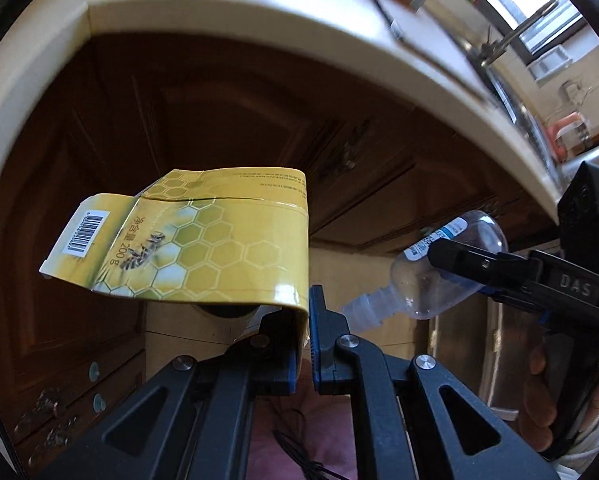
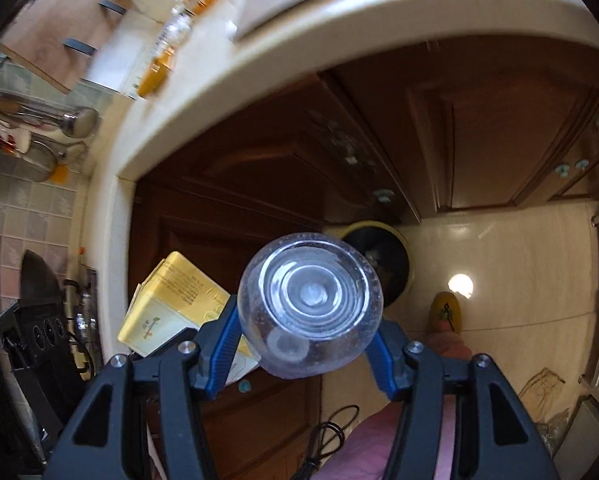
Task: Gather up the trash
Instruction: 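Carry the bag and bottle down over the bin and release both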
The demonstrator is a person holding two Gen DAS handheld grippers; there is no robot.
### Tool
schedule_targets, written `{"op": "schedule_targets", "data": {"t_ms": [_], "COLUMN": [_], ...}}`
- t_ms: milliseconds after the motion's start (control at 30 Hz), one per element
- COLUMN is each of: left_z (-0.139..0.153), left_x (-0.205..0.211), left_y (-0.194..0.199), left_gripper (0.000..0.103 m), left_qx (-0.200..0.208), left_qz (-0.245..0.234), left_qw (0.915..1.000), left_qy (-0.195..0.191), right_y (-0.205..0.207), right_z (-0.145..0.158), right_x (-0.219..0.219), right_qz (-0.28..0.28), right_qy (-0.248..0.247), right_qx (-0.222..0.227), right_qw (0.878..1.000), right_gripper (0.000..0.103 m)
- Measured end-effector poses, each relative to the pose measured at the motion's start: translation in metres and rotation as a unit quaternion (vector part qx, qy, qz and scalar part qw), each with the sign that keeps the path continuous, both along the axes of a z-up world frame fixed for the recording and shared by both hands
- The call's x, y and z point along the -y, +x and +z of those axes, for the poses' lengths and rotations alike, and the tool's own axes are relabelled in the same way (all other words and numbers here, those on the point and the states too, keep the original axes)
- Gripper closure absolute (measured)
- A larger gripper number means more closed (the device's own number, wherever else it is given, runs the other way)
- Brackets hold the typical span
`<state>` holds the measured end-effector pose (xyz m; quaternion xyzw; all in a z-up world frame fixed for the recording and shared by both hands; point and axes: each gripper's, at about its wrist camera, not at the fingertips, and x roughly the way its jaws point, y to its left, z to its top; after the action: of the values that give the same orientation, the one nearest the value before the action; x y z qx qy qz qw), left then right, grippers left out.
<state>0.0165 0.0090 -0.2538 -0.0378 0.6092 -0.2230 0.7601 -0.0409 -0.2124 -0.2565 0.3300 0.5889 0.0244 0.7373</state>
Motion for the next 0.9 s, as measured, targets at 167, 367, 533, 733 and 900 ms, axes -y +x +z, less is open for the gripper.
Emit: {"op": "schedule_targets", "data": {"t_ms": [167,367,533,733,900], "left_z": [-0.077,-0.145,-0.182,-0.201,-0.198], "left_x": [0.006,0.015,0.012,-0.007,-0.030], "left_y": [0.011,0.025,0.037,0.046,0.039], "left_gripper": [0.100,0.089,0.079,0.078,0.076], "left_qx": [-0.026,-0.060,-0.076,-0.096,-0.101], "left_qz": [0.000,-0.009,-0.001,0.037,0.061], "left_qw": [0.9995,0.9977,0.9957,0.9928,0.9907], "left_qy": [0.020,0.029,0.054,0.062,0.068], "right_y": [0.003,0.014,0.023,0.031,0.044], "right_z": [-0.059,-0.108,-0.135,-0.154,-0.161], "right_x": [0.004,0.010,0.010,-0.001,-0.021], "right_qz": [-0.012,-0.021,-0.019,0.001,0.027], "right_qy": [-0.010,-0.022,-0.026,-0.024,-0.023], "right_qx": [-0.036,-0.051,-0.058,-0.076,-0.089], "right_qw": [0.999,0.998,0.998,0.997,0.995], "right_gripper": [0.046,0.046,0.046,0.046,0.046]}}
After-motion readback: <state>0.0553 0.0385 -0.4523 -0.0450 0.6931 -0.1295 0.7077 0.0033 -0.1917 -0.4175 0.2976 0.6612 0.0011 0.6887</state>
